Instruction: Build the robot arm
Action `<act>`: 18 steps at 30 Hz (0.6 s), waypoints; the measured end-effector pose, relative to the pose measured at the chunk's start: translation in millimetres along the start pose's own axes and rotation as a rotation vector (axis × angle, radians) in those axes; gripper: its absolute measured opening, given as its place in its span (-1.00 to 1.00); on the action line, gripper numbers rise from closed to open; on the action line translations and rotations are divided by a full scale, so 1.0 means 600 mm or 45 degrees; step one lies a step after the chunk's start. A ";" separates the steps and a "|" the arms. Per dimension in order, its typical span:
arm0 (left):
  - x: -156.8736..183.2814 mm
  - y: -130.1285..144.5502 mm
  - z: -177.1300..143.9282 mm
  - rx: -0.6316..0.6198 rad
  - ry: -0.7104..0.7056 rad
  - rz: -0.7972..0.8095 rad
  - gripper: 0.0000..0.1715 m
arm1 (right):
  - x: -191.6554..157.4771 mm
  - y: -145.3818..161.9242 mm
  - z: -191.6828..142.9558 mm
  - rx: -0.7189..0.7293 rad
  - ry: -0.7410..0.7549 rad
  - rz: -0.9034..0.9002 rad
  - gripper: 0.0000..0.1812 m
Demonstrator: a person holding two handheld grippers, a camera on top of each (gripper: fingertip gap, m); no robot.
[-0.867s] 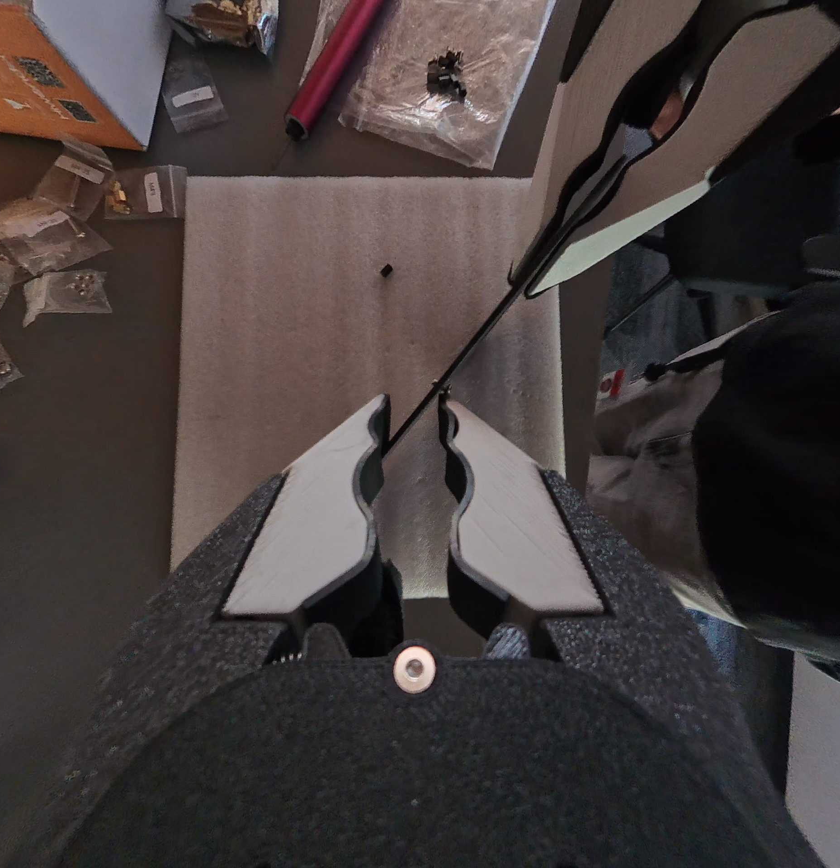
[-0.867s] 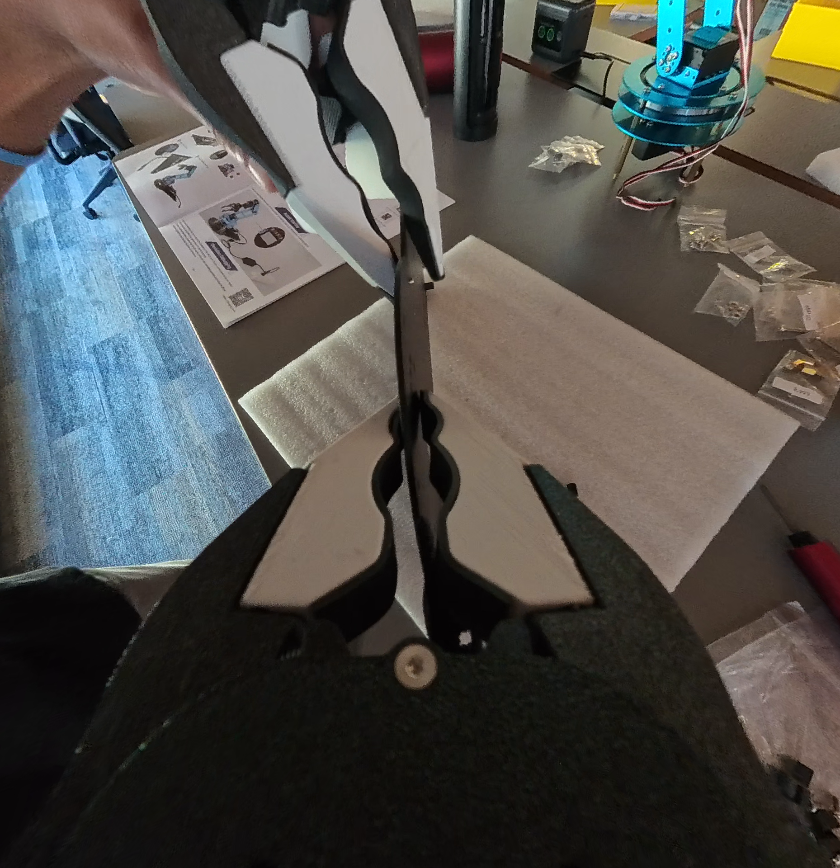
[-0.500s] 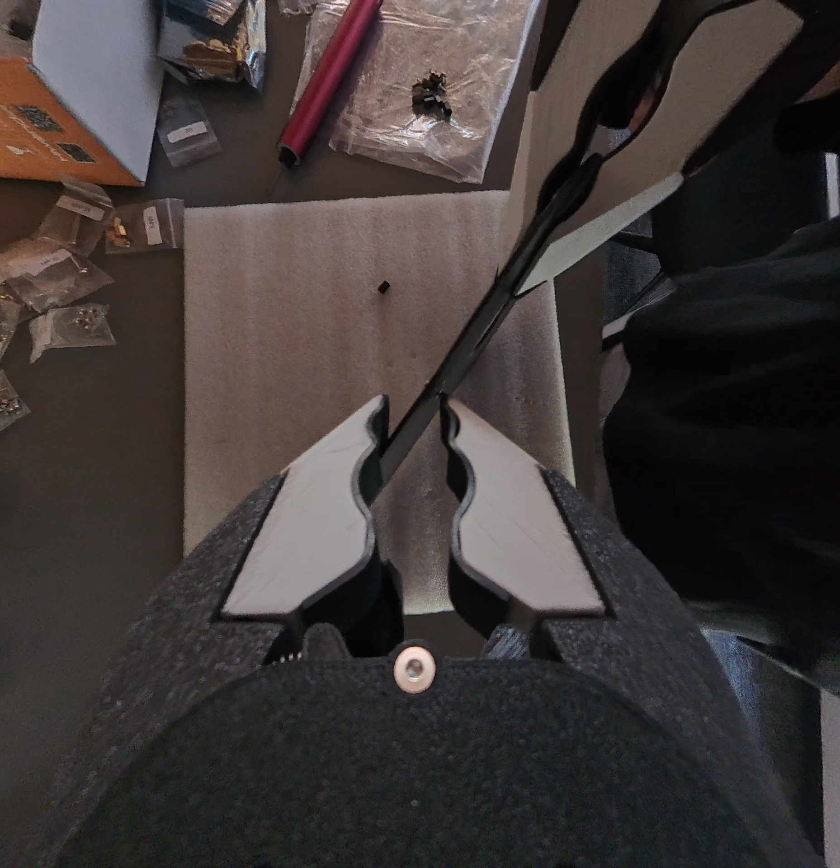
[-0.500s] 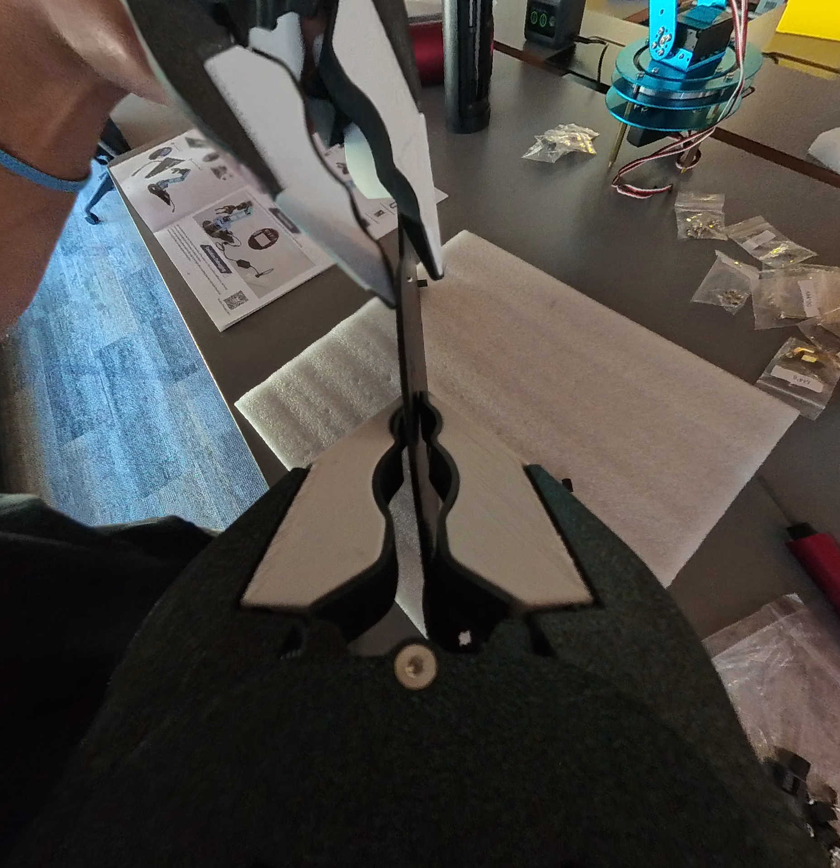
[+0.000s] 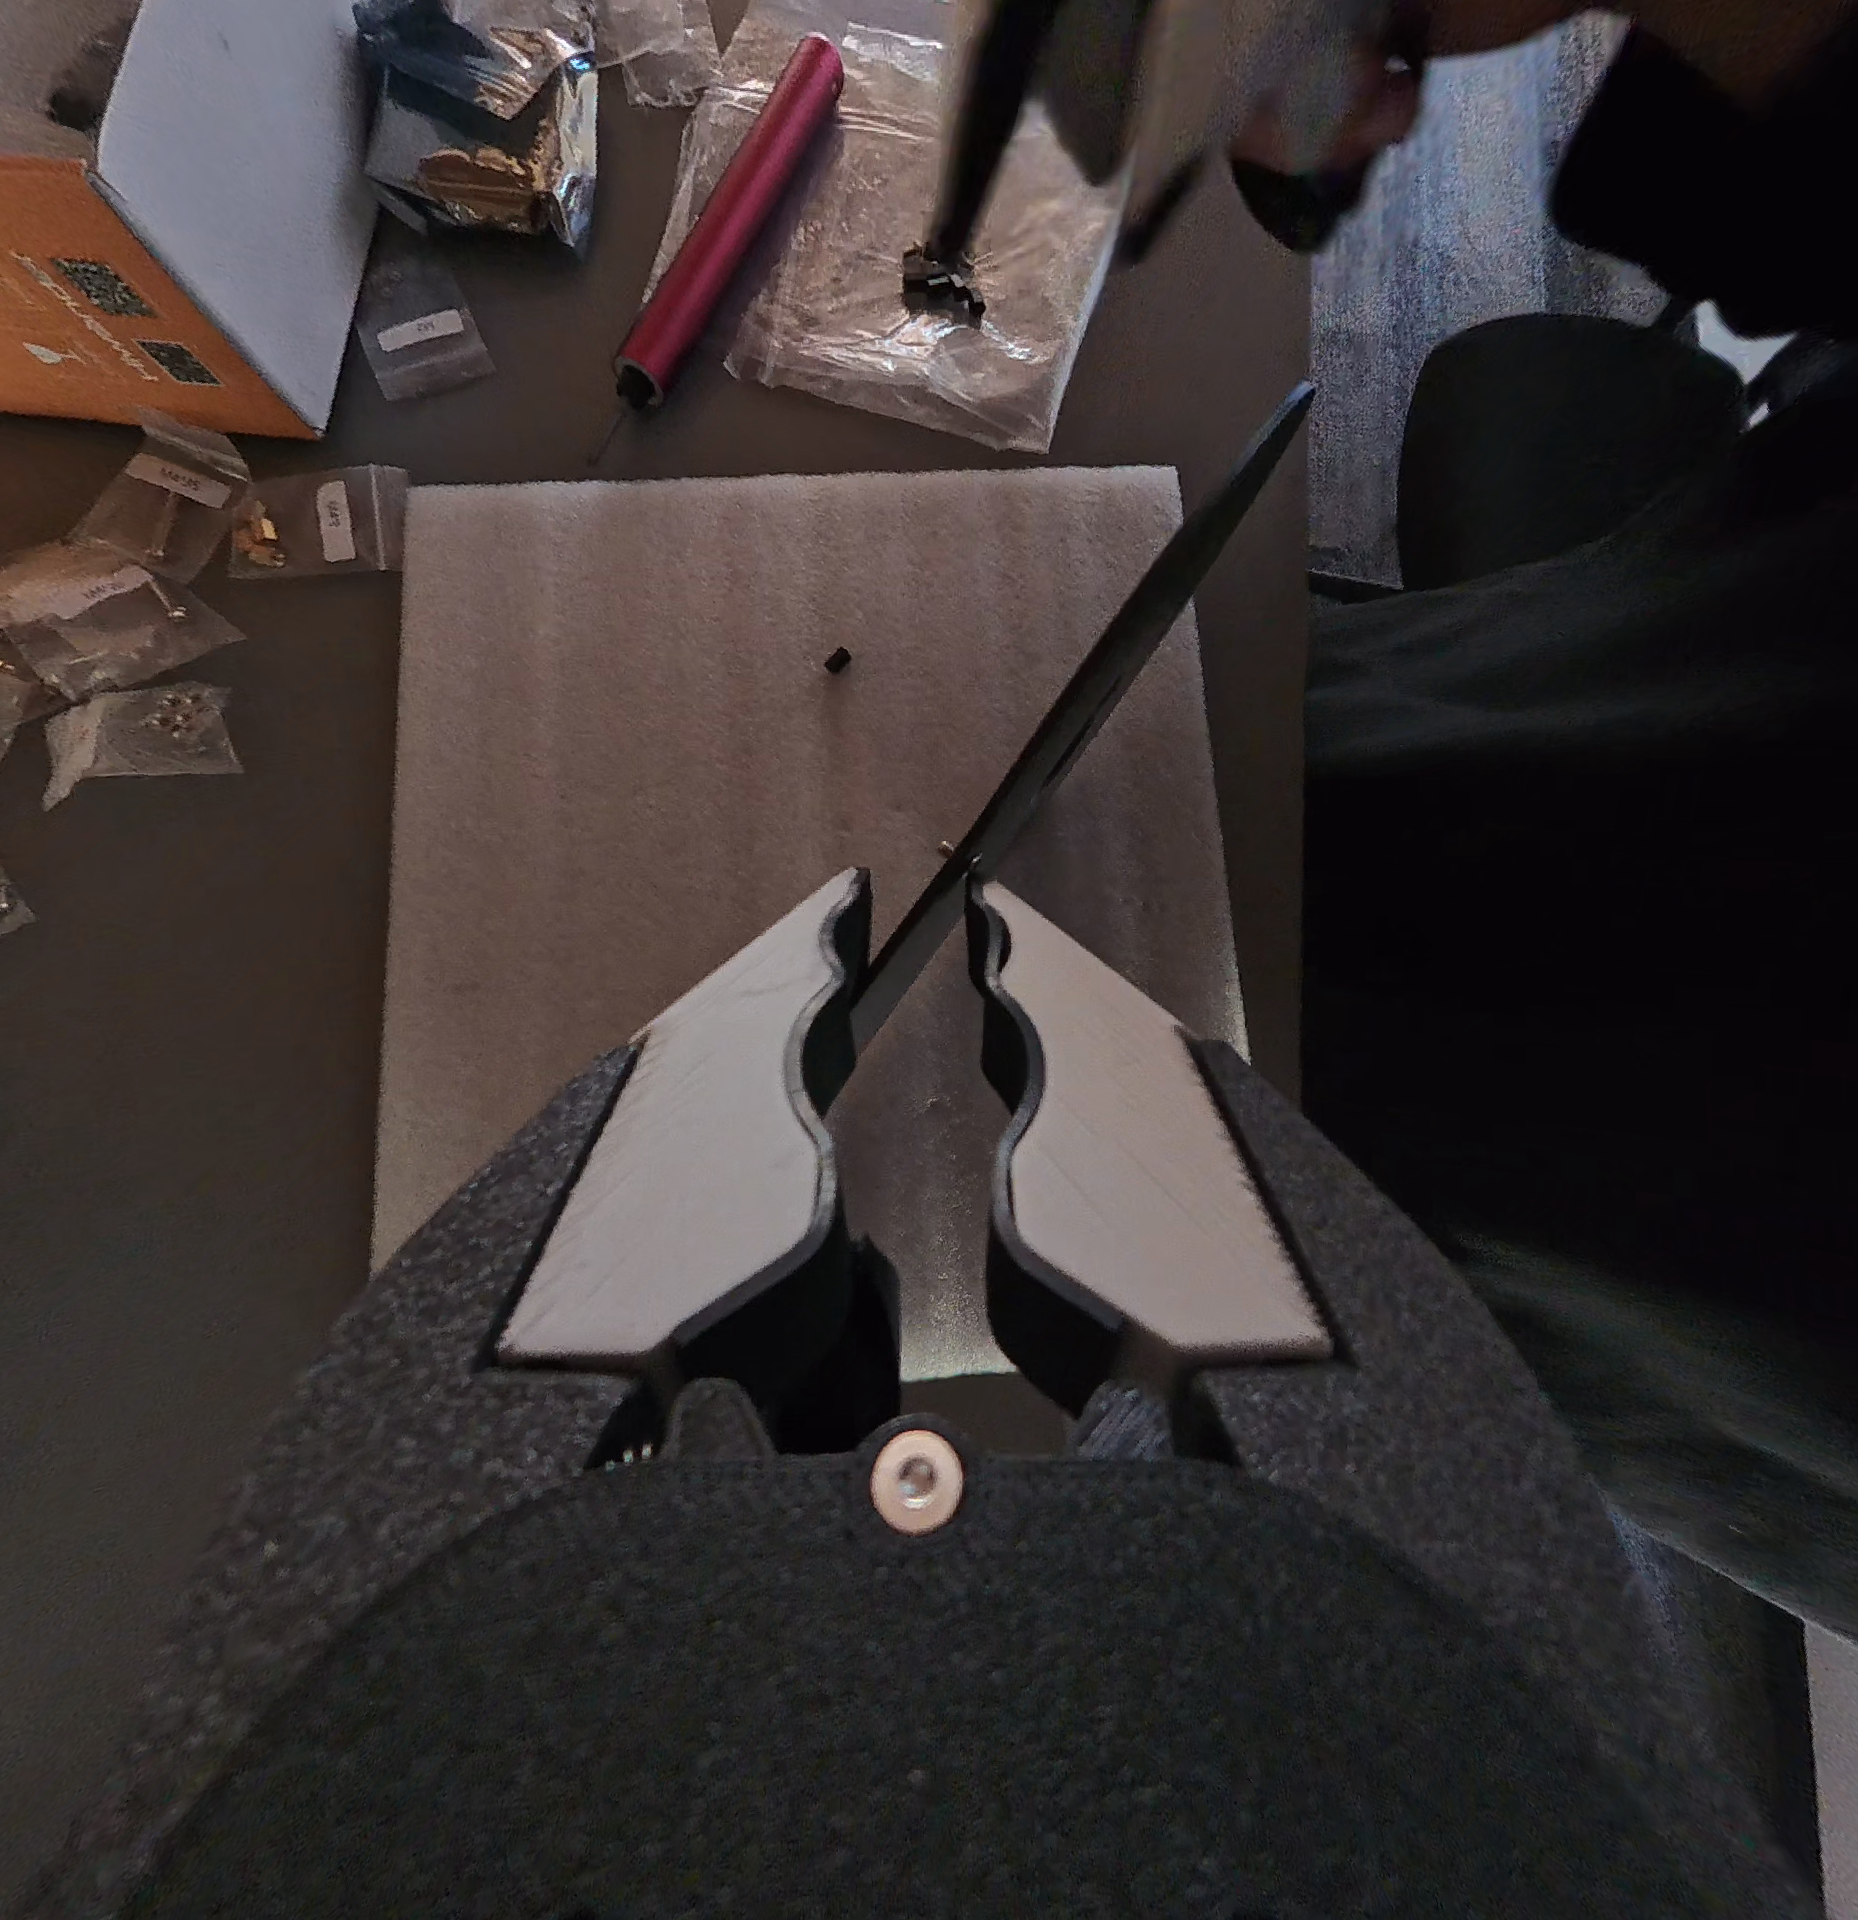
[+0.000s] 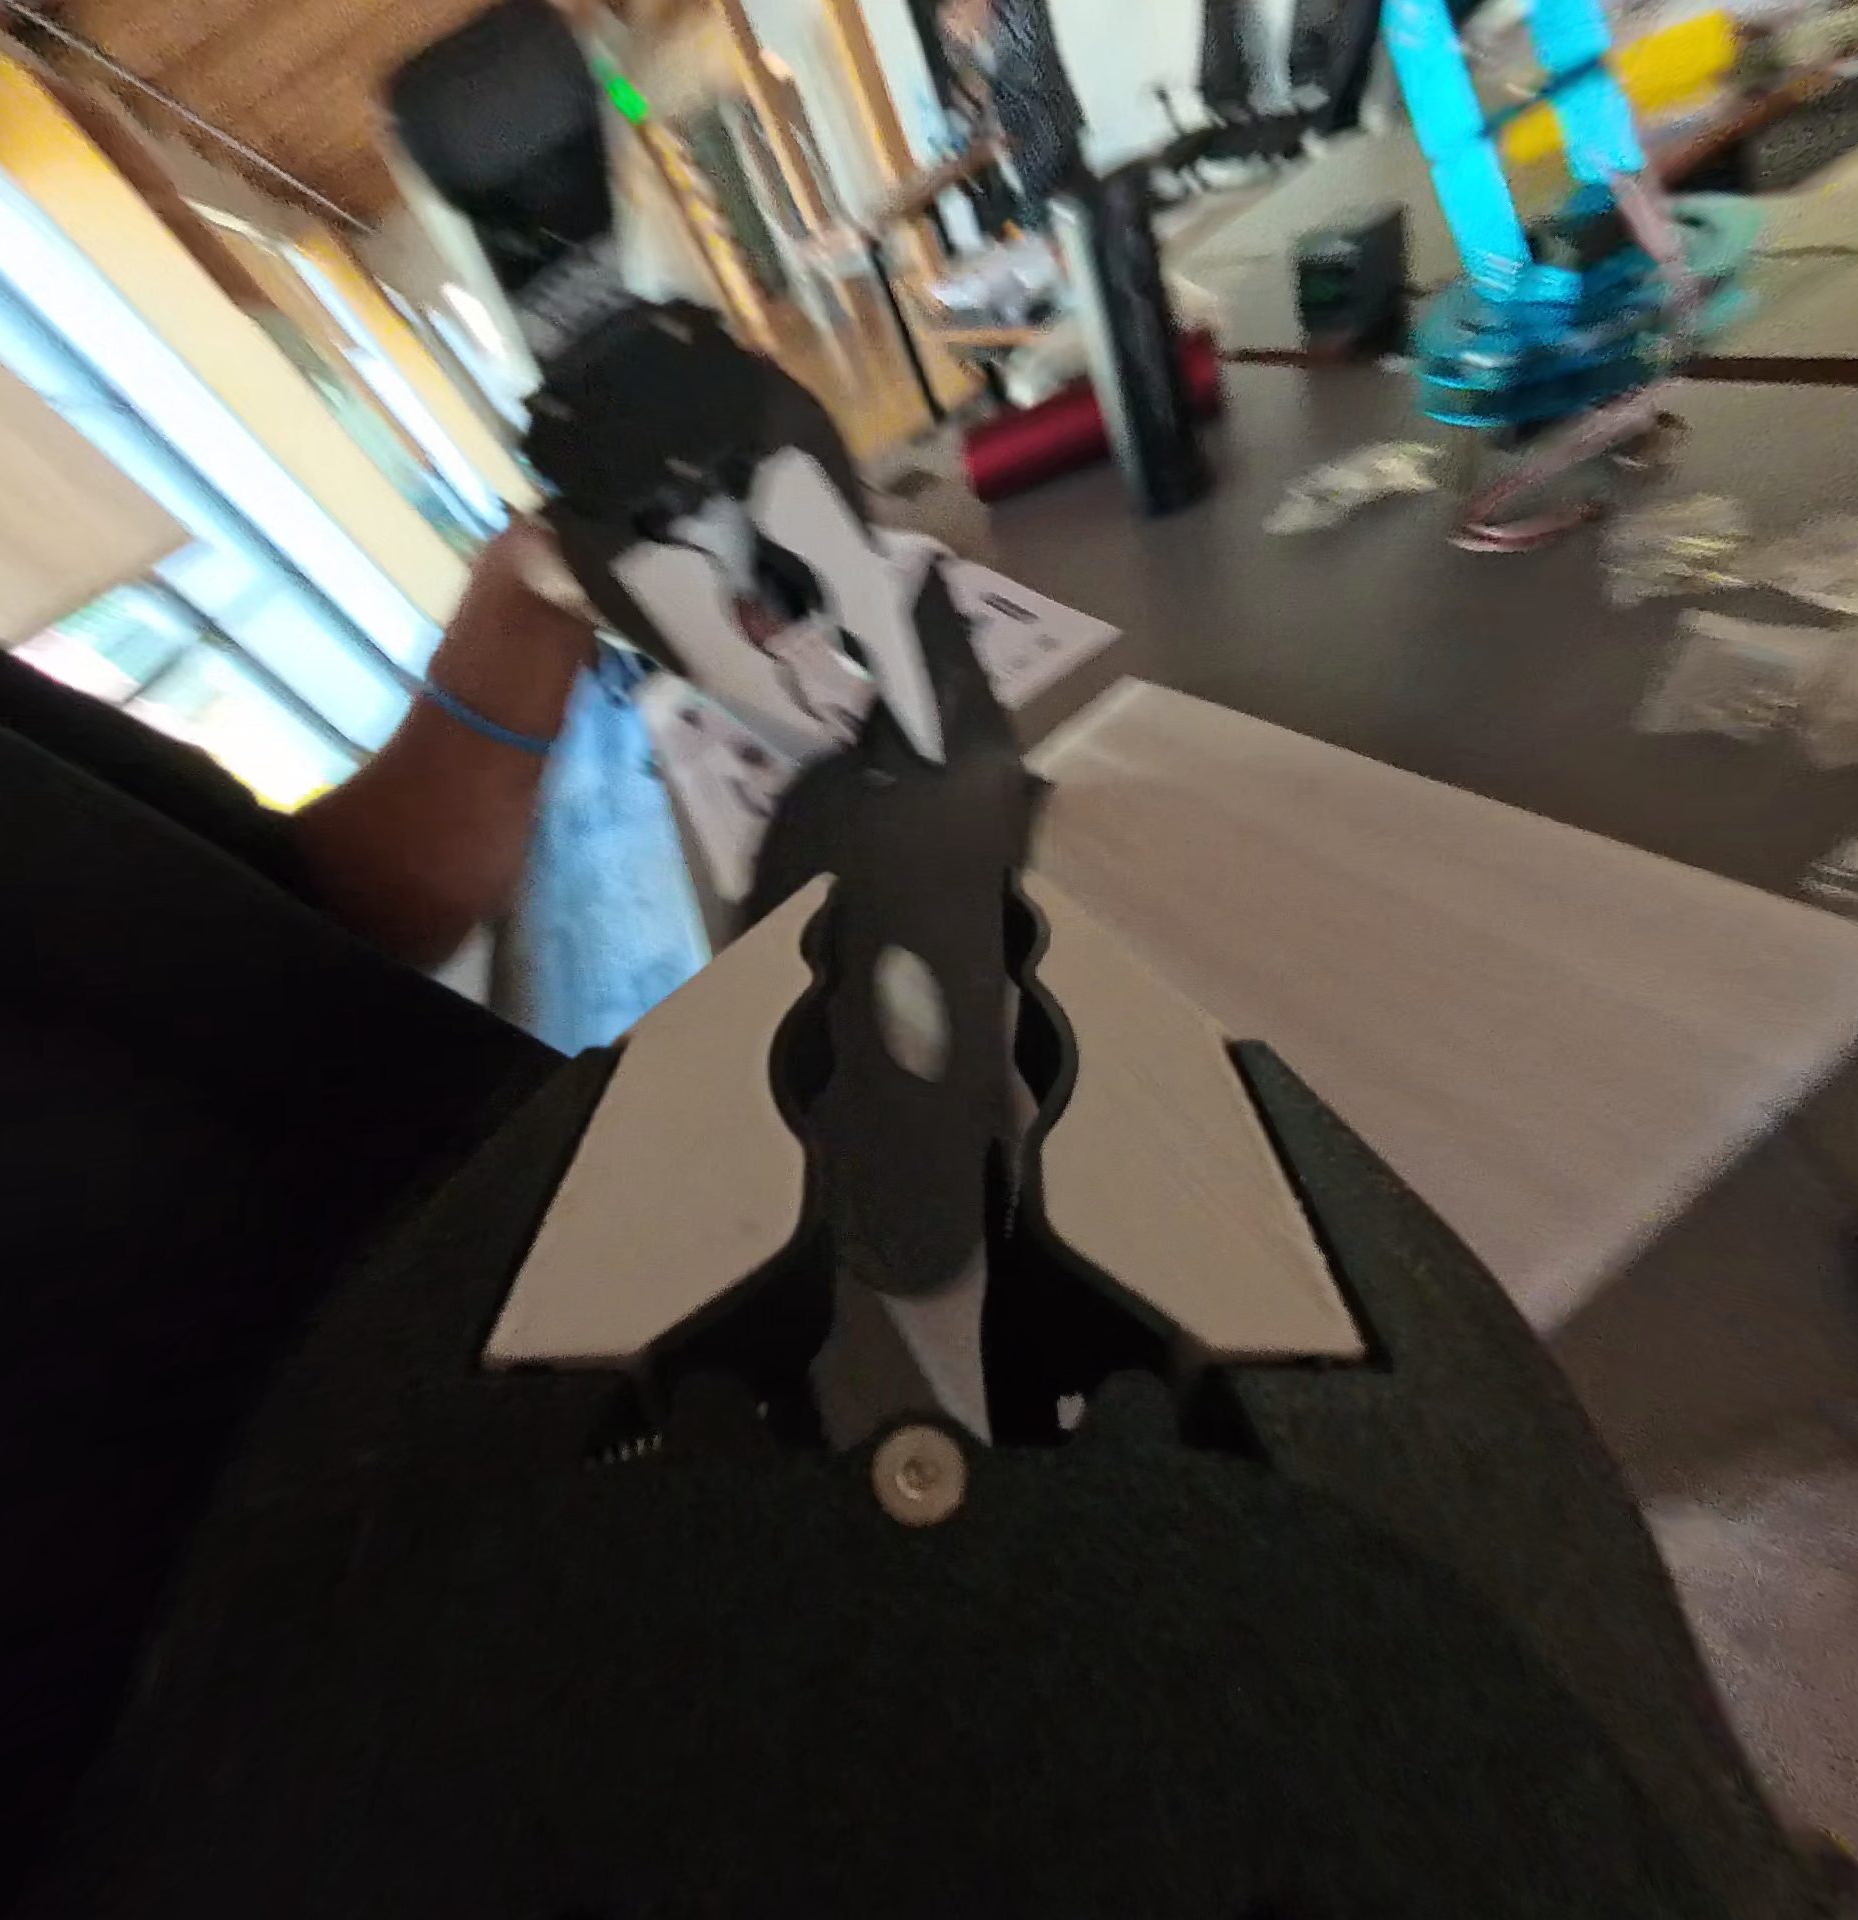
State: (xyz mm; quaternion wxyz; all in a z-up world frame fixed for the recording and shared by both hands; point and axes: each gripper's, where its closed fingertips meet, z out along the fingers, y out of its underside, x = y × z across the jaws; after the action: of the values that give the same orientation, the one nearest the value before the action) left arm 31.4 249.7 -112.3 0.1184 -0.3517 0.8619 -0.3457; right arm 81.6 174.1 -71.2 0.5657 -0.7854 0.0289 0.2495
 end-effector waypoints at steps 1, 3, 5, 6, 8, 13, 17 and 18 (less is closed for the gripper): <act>-0.002 -0.001 0.001 0.000 0.000 -0.009 -0.79 | 0.042 0.018 -0.005 -0.102 0.095 -0.038 -0.68; -0.004 -0.002 0.002 -0.002 0.002 -0.034 -0.79 | 0.116 0.074 0.001 -0.395 0.252 -0.128 -0.72; -0.007 -0.004 0.003 0.000 -0.006 -0.064 -0.78 | 0.159 0.113 0.026 -0.530 0.315 -0.176 -0.75; -0.007 -0.004 0.003 0.004 -0.012 -0.077 -0.77 | 0.166 0.128 0.041 -0.556 0.306 -0.190 -0.78; -0.005 -0.003 0.002 0.010 -0.018 -0.100 -0.77 | 0.179 0.154 0.063 -0.602 0.315 -0.214 -0.80; 0.004 0.002 -0.002 -0.002 -0.011 -0.134 -0.78 | 0.197 0.177 0.079 -0.660 0.401 -0.344 -0.82; 0.006 0.003 -0.003 0.007 -0.017 -0.144 -0.78 | 0.188 0.176 0.080 -0.654 0.347 -0.367 -0.76; 0.006 0.003 -0.003 0.010 -0.019 -0.148 -0.78 | 0.184 0.173 0.080 -0.643 0.338 -0.367 -0.77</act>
State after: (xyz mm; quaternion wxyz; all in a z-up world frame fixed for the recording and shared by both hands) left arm 27.1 249.1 -112.2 0.1059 -0.4030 0.8378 -0.3528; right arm 127.0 206.6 -220.2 0.3738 -0.9227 -0.0719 0.0614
